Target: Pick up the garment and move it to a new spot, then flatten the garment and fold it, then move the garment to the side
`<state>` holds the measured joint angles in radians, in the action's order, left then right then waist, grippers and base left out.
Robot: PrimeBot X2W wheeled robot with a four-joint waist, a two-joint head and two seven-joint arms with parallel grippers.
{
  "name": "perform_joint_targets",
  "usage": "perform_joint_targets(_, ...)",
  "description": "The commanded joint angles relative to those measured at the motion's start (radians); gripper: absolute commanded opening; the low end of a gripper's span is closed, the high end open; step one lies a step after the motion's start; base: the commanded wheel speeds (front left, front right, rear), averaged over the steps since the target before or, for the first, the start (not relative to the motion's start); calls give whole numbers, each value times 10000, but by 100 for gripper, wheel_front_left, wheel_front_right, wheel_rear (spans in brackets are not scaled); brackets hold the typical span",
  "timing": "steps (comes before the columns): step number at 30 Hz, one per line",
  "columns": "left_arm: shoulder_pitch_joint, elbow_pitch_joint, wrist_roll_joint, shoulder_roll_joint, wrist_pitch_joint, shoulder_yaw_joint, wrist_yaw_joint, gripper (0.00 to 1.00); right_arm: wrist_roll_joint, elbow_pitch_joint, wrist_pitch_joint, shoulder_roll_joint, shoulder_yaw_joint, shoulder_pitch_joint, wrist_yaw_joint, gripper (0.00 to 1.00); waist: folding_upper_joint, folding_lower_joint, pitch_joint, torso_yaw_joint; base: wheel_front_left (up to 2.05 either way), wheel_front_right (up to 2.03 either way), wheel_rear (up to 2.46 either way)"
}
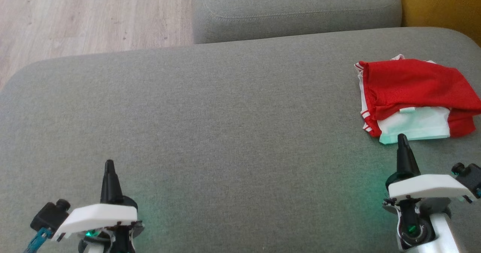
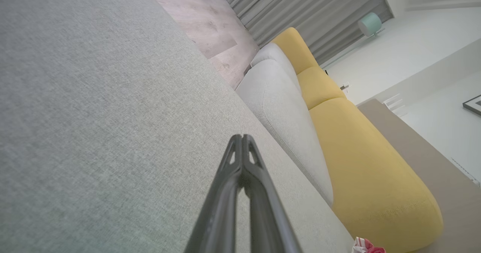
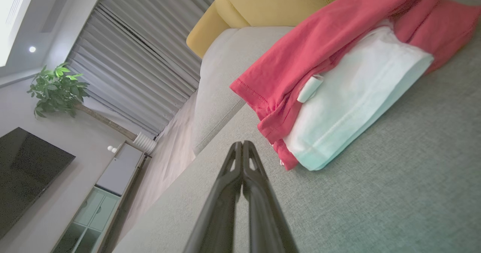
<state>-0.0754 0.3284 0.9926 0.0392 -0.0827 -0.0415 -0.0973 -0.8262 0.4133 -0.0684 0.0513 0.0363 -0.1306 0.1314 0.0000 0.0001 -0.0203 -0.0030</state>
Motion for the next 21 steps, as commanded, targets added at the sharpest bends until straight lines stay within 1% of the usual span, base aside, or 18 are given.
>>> perform_joint_targets(1, -385, -364, 235, 56, 66, 260, -76, 0, -306, -419, 64, 13, -43, -193, -4, 0, 0, 0, 4, 1, 0, 0, 0)
perform_joint_targets(21, -367, -509, 2085, 73, 657, 663, -156, 0, -2653, -815, 611, 6, 213, -62, -5, 0, 0, 0, 56, 10, 0, 0, 0)
